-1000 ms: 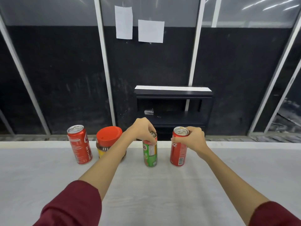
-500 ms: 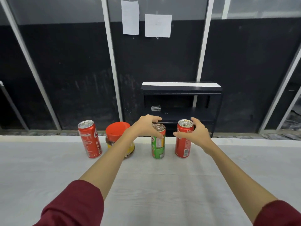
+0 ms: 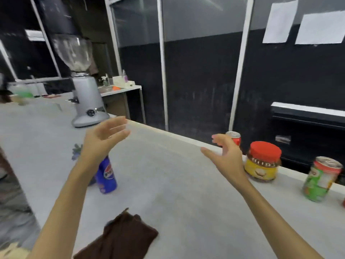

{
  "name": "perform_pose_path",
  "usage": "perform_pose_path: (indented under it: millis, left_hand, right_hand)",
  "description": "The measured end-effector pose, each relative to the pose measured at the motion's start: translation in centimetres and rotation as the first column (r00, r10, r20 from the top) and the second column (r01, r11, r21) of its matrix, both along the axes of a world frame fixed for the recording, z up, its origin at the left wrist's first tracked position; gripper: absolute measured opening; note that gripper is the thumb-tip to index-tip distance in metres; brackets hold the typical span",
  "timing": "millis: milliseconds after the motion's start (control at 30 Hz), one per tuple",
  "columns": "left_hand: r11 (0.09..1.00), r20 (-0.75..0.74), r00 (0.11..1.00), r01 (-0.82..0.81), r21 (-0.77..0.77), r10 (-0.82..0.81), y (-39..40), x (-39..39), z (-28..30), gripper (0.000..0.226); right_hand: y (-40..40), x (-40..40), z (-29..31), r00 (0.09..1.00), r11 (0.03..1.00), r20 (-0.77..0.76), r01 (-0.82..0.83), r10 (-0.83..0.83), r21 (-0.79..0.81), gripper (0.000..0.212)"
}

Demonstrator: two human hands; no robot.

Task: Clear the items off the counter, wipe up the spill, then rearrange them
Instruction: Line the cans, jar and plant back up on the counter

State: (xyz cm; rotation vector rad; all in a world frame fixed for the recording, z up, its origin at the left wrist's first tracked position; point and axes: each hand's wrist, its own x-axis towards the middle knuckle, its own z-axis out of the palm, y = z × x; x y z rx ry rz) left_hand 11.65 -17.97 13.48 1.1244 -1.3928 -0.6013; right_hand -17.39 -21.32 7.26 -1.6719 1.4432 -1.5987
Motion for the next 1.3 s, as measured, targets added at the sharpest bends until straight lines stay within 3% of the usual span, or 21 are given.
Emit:
perform_pose_path:
  millis: [100,167,267,433,600,733,900,1067,1300]
  left_hand:
    - [0.973,-0.176,0.957,-0.23,0.017,0.23,1.2,9.3,-3.0,0.036]
    - [0.948,-0.212,0.924,-0.305,0.091,0.318,1.0,13.7,-5.4,0.046]
    - [0.935,-0.207,0.928,-0.258,0.245,0.31,-0.5,18.1,-9.3,0.06]
    - [0.904,-0.096,0.985,-0.092,0.417,0.144,-4.3,21.9,-14.2,0.074]
    - [0.871,0.026,0.999,-0.034,0.491,0.024,-7.3,23.0,-16.5,0.087]
    - [0.848,0.04,0.999,0.003,0.53,-0.028,-8.6,23.3,-17.2,0.096]
    - [0.839,0.062,0.996,0.019,0.544,-0.063,-9.3,23.3,-17.5,0.089]
    - [0.843,0.007,0.994,0.089,0.531,-0.109,-9.6,21.6,-16.7,0.065]
    - [0.844,0.015,0.95,0.271,0.463,-0.313,-11.5,12.0,-12.8,0.054]
  right_hand:
    - [-1.1,8.5,-1.3,0.974,0.961,0.028,-0.225,0.223,0.16,0.044]
    - [-1.6,13.6,-2.4,0.939,0.906,0.033,-0.338,0.341,0.253,0.051]
    - [-2.5,19.8,-3.8,0.899,0.83,0.045,-0.42,0.436,0.366,0.063]
    - [-3.5,26.8,-5.2,0.88,0.775,0.045,-0.44,0.473,0.453,0.078]
    - [-4.0,30.3,-6.2,0.887,0.782,0.05,-0.431,0.46,0.449,0.083]
    - [-4.0,31.8,-6.6,0.897,0.809,0.088,-0.429,0.433,0.402,0.068]
    - [-4.3,32.1,-7.0,0.94,0.868,0.089,-0.339,0.33,0.363,0.061]
    - [-4.3,30.1,-7.0,0.962,0.893,0.128,-0.271,0.241,0.358,0.061]
    - [-2.5,19.6,-5.7,0.99,0.939,0.14,-0.021,-0.029,0.342,0.059]
